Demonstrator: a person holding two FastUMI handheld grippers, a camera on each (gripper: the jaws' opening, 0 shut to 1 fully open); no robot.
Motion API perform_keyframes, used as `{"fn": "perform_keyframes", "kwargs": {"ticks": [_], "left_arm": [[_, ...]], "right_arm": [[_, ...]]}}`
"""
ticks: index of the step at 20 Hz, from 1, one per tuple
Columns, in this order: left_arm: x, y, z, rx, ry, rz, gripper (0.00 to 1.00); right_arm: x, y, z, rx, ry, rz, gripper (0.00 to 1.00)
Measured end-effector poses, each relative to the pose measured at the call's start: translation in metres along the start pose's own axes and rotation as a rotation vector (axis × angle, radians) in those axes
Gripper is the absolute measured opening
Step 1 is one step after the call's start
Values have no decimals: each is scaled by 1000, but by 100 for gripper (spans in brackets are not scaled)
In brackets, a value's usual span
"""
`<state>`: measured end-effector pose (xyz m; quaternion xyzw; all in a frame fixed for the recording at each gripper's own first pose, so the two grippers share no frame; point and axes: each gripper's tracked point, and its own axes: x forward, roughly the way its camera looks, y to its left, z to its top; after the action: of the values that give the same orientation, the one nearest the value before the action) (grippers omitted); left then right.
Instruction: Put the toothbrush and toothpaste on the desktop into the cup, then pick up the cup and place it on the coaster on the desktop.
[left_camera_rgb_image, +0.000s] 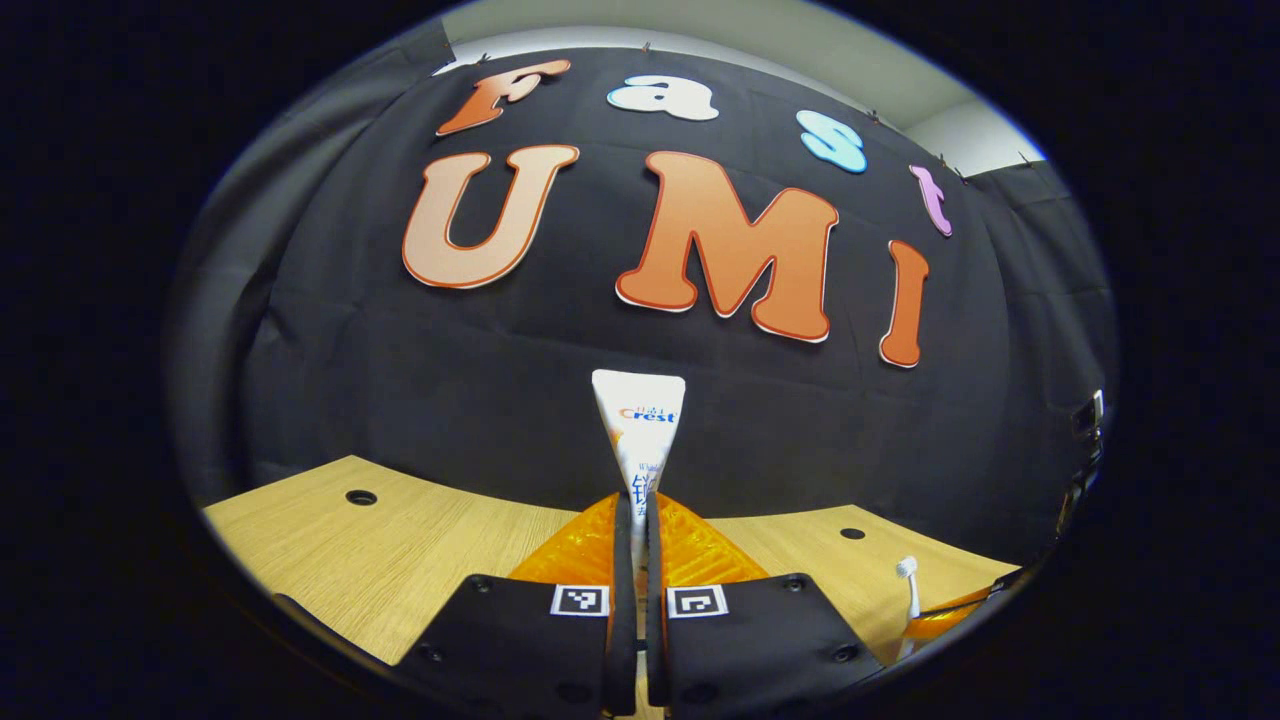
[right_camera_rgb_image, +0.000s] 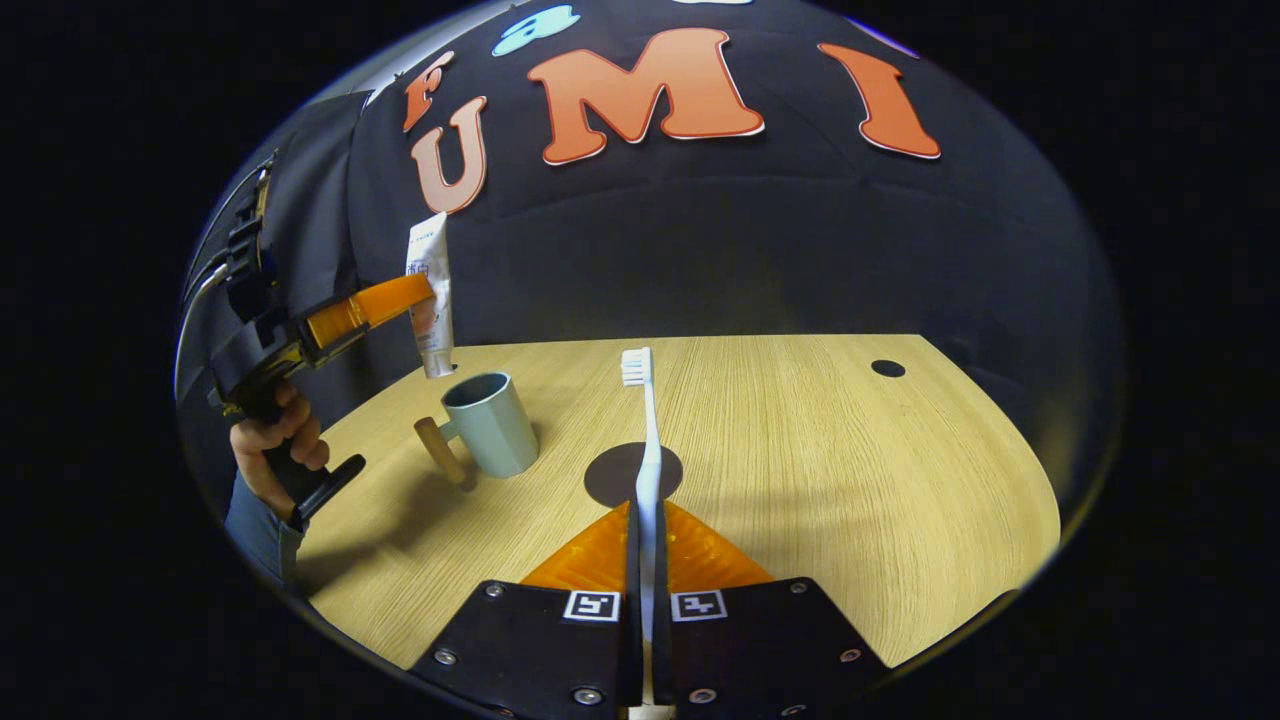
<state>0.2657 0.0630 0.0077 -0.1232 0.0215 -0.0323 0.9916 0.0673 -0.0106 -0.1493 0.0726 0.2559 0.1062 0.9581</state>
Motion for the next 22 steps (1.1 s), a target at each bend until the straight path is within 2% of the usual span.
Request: {"fn": "perform_keyframes", "kwargs": {"ticks": [10, 12, 14, 17, 21, 22], "left_arm": [[14, 12, -48, -38, 83, 4, 10], [6, 8, -51, -35, 99, -16, 12], [0, 6, -44, -12, 63, -21, 16], [-17, -1, -26, 20, 21, -35, 10], [-32, -2, -28, 21, 42, -50, 22], [-37, -2, -27, 27, 46, -53, 38]], "right_arm": [[10, 6, 15, 34, -62, 28, 4], [11, 11, 18, 39, -72, 34, 4], [12, 15, 18, 43, -76, 40, 4], [11, 25, 23, 48, -91, 53, 4], [11, 40, 40, 56, -136, 73, 4], [13, 44, 45, 58, -150, 80, 4]]}}
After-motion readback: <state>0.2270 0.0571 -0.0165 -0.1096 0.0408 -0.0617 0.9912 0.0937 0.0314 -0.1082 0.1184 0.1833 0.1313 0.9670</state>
